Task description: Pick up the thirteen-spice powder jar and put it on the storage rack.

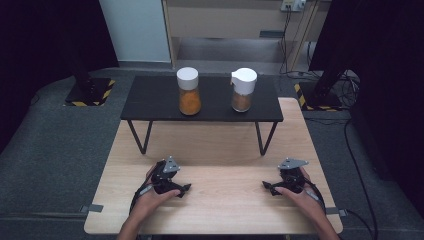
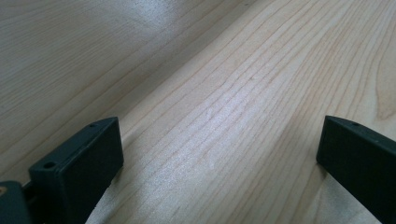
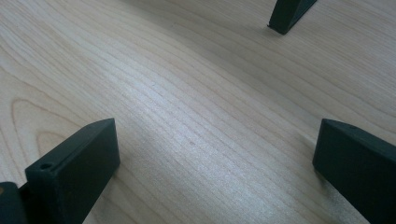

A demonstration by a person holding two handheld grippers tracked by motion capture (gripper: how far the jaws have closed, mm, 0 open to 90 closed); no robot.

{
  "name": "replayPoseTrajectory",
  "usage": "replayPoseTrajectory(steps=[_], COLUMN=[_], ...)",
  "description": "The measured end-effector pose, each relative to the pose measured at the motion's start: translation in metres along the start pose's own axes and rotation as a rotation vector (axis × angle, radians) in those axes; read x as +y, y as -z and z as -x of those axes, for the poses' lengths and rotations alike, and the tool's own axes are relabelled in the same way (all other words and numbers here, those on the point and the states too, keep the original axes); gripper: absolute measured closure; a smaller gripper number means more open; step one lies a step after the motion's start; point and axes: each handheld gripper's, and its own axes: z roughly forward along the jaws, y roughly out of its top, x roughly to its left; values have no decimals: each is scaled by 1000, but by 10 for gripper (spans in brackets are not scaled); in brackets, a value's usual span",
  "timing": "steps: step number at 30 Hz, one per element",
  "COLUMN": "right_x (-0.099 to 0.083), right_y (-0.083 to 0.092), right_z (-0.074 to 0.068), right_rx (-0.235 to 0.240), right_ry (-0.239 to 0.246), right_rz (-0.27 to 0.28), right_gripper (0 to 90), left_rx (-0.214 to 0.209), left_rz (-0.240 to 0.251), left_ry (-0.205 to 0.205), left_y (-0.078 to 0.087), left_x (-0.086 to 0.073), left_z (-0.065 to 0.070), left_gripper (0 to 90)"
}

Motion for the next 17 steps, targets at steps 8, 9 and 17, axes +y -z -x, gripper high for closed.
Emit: replayPoseTrajectory(steps=[8, 9, 17], right_x=[-1, -1, -1], right_y=[0, 1, 1], right_z=[-2, -2, -4], right_rx=[0, 0, -1], right_ry=[1, 1, -1], right_rz=[1, 0, 1], right_gripper=[13, 13, 13], left_rx=[1, 1, 3], left_rz=[1, 0, 0], left_ry=[1, 1, 3], left_y=[0, 0, 0], left_x=[0, 0, 0], left_z=[0, 0, 1], left_gripper=[0, 0, 0])
